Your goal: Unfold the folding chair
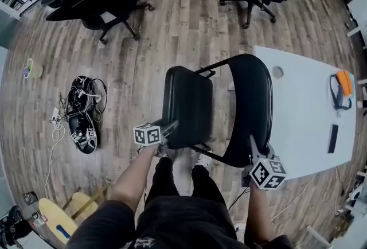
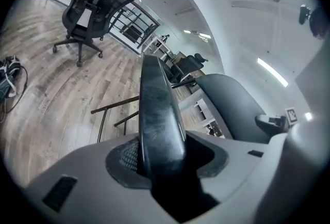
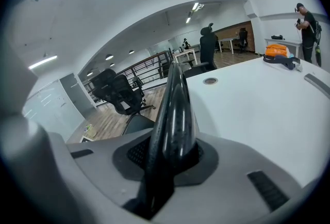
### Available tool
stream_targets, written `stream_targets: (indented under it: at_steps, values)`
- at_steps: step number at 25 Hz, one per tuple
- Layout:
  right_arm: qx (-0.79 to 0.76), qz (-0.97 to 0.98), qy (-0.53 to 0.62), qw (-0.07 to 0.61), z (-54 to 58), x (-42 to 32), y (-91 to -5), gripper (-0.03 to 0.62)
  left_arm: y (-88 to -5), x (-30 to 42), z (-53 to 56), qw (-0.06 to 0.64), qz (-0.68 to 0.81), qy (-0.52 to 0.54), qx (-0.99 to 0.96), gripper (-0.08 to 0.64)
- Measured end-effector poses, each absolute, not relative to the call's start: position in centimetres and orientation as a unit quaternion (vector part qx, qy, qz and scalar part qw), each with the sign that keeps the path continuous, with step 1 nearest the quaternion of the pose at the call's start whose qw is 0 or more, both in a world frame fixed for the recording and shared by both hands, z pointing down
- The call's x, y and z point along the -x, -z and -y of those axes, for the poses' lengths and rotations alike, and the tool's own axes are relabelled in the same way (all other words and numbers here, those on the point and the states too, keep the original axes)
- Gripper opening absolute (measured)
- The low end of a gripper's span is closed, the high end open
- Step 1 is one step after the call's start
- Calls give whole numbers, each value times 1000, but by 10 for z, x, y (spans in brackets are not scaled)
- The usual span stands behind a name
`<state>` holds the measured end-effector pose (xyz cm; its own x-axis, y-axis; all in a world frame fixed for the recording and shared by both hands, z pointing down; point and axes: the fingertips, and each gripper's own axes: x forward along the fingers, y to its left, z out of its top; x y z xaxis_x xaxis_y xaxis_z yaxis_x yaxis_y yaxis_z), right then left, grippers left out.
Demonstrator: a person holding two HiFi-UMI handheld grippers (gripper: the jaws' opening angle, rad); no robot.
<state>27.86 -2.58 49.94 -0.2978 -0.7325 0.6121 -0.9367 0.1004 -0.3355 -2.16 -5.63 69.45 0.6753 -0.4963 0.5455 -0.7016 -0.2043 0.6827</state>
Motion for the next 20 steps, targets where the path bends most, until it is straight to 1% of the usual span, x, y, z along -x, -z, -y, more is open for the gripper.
stream_targets:
  at_steps: [7,14,20]
  values:
    - [-563,727,-371,129,30,-252,-519,82,-733,87,61,523,353,-45,-774,196]
    - [-558,729,-375,132,35,-198,-536,77,-775,162,65,542,325,14,-775,204]
    - [-544,727,-400,126,35,-172,-567,74,-830,219,65,579,309,18,-755,213]
